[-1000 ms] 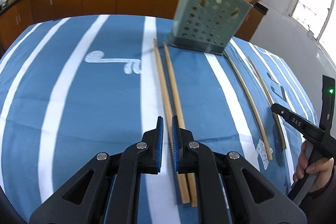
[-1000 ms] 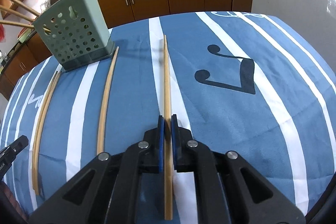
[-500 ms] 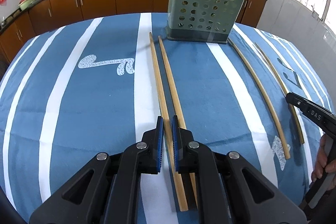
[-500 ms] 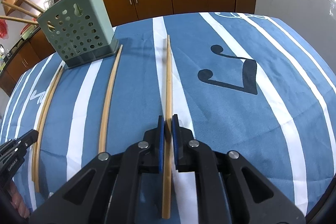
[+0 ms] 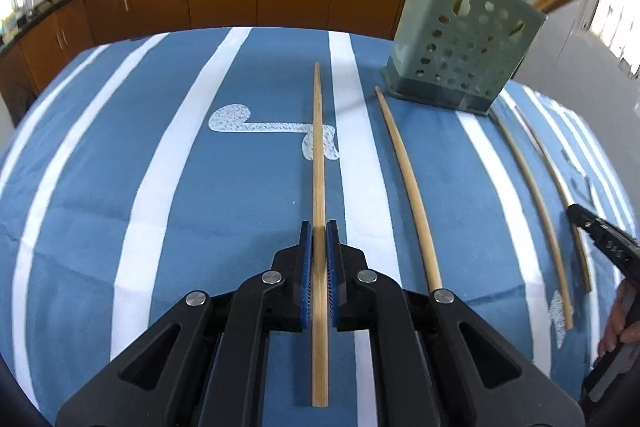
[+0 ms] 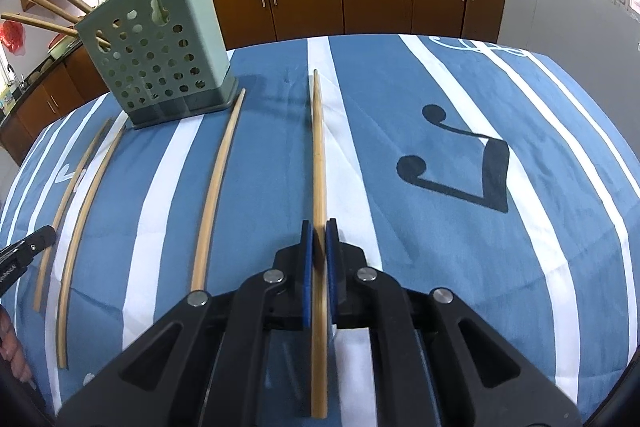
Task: Organize utensils
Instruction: 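Hold the left tool's chopstick on the cloth while the right tool holds its chopstick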
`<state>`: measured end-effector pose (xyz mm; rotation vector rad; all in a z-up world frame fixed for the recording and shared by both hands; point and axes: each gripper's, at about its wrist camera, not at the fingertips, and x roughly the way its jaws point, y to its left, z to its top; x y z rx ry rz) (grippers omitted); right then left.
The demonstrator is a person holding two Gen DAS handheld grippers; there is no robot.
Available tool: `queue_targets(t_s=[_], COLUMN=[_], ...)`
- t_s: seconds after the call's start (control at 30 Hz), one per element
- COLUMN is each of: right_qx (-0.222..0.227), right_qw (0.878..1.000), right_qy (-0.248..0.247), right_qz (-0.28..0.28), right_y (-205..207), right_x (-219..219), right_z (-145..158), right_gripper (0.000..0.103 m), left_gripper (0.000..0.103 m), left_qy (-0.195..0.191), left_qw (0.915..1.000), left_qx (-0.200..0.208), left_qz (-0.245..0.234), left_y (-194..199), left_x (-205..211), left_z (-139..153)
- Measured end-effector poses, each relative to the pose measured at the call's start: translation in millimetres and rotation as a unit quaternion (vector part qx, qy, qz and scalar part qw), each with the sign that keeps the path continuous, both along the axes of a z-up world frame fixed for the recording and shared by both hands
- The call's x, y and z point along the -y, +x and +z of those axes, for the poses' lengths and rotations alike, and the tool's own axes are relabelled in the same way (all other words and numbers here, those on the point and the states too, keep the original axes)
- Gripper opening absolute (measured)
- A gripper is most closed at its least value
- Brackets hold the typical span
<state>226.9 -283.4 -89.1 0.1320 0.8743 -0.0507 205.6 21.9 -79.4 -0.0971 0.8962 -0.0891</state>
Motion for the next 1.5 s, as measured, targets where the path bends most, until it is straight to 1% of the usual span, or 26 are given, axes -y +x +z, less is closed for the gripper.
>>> queue_targets(t_s=[0.13, 0.37, 0.57, 0.77, 1.5], right_qx=[0.003, 0.003, 0.003, 0.003, 0.003], right_qw=[1.0, 1.0, 1.0, 1.0, 1.0], right_qy=[0.0, 0.005, 0.006, 0.01, 0.019], right_qz=[-0.002, -0.003, -0.003, -0.004, -0.005], right_y=[0.6, -0.4, -0.3, -0.5, 0.2], right_x=[0.4, 0.4, 1.0, 1.7, 3.1], right_z=[-0.6, -1.5, -1.4, -1.1, -1.4], right_gripper=[0.008, 0.008, 0.008, 0.008, 0.008], left_gripper=[0.008, 0.008, 0.008, 0.008, 0.008], left_qy=[-0.017, -0.022, -0.018, -0.034, -0.046], left_qw=[0.9998, 0.9997, 0.9998, 0.9994, 0.9989], left_qx=[0.008, 0.01, 0.01, 0.01, 0.009], left_qz=[-0.005, -0.005, -0.005, -0.004, -0.002], left_y=[-1.0, -0.9, -1.0, -1.5, -1.3], left_x=[-4.1, -4.4, -4.0, -7.5, -9.5], left_z=[-1.3, -1.7, -1.9, -2.2, -2.2])
